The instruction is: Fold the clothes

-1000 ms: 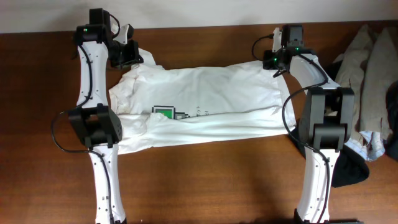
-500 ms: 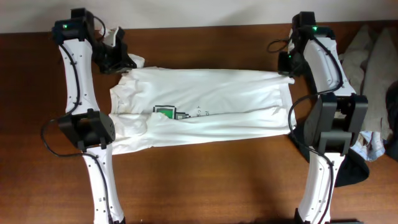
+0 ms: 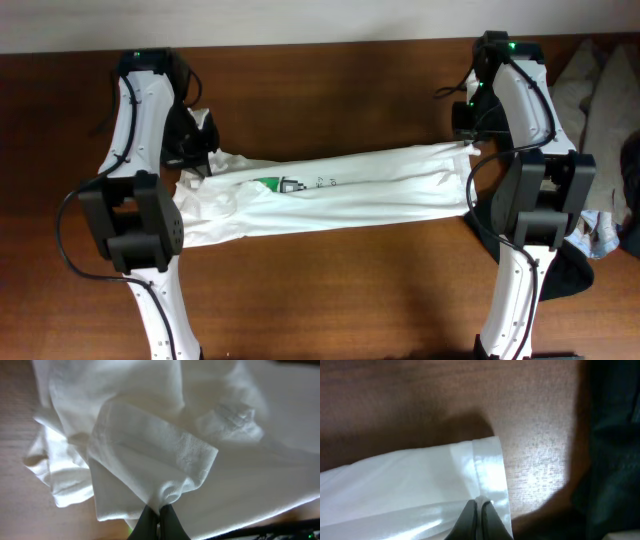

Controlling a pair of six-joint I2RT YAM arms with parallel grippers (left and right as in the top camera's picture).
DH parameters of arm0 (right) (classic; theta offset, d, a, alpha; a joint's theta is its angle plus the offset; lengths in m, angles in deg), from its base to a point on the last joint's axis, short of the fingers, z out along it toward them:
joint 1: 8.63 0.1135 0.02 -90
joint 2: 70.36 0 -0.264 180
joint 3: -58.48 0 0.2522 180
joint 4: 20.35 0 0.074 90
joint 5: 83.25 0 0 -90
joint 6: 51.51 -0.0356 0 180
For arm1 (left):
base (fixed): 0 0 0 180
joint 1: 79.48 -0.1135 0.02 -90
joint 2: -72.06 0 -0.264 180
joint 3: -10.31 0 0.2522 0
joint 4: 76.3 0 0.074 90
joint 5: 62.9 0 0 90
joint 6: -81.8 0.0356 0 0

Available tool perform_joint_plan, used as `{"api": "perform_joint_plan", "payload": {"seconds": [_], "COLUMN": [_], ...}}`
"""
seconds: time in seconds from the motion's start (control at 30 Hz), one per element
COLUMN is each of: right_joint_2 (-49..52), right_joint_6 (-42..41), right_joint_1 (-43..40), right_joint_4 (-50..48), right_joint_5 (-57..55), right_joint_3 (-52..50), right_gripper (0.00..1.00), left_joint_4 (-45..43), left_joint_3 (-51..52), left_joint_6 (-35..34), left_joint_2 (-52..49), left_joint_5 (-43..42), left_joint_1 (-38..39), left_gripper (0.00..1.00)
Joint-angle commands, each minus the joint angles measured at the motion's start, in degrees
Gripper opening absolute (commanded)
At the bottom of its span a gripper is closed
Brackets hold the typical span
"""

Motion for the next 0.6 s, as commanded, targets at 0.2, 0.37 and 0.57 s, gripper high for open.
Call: {"api": "perform_joint_plan", "payload": {"seconds": [0.2, 0.37, 0.57], "right_joint_2": [-1.90, -1.90, -1.81], "right_joint_6": [3.91, 5.33, 7.15], "right_joint_1": [-0.55, -0.72, -4.61], "right_joint_4": [6.73, 7.41, 7.80], "right_joint_5": [-2.69, -3.10, -0.11], "right_joint_3": [1.07, 1.07, 0.92], "right_gripper": [0.04, 0.48, 0.58], "left_joint_4": [0.31, 0.28, -3.91], "left_joint_3": [13.70, 16.39, 11.87], "left_joint_6": [1.16, 1.92, 0.37], "left_joint_2": [2.93, 3.13, 3.69], "left_joint_5": [2.82, 4.74, 5.20], "left_joint_1": [0.13, 0.11, -0.20], "left_gripper": [0.00, 0.74, 0.75]}}
